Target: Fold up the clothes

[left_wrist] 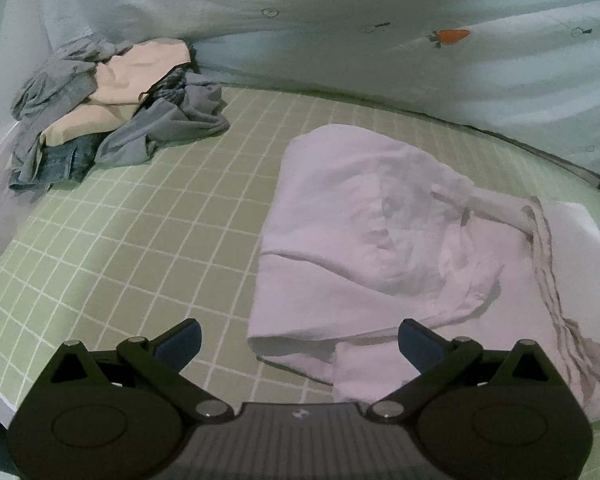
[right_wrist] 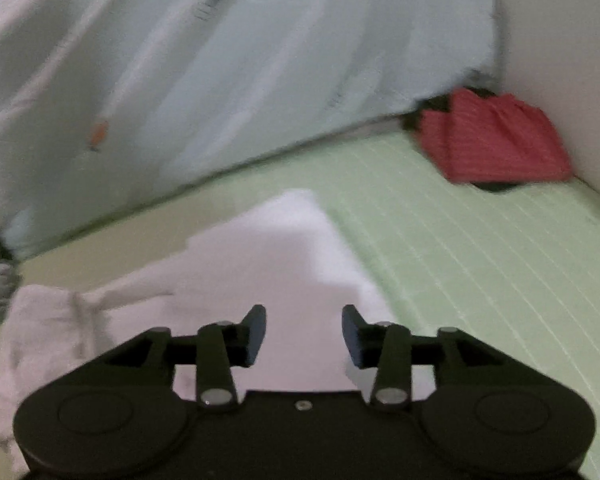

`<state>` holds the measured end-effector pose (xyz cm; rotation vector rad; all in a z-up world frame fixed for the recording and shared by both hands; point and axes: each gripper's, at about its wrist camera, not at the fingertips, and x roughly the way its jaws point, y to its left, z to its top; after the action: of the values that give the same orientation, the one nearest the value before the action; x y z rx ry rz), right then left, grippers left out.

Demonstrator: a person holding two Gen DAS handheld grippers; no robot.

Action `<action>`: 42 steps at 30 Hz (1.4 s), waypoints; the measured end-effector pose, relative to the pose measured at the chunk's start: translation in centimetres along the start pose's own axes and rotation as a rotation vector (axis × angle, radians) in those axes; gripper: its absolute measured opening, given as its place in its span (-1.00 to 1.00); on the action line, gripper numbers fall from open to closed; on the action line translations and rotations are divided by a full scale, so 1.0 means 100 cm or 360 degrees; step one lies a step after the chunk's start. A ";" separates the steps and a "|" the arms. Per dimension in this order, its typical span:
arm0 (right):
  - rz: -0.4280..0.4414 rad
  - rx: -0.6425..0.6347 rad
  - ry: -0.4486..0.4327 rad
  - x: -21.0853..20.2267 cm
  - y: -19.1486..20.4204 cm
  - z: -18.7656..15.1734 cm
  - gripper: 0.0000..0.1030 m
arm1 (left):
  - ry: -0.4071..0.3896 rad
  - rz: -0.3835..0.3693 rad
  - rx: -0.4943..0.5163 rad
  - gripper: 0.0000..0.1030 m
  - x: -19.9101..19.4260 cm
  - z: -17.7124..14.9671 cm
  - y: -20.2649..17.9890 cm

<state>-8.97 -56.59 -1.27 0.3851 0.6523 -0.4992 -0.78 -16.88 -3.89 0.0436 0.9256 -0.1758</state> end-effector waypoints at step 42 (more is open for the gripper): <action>-0.0347 -0.0121 0.0493 0.069 0.033 -0.069 1.00 | 0.0399 -0.0612 -0.0385 0.30 0.144 0.068 0.064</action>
<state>-5.68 -52.76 -10.24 0.3234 1.0174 -0.6260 14.14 -13.20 -11.51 -0.3454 1.1946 -0.4197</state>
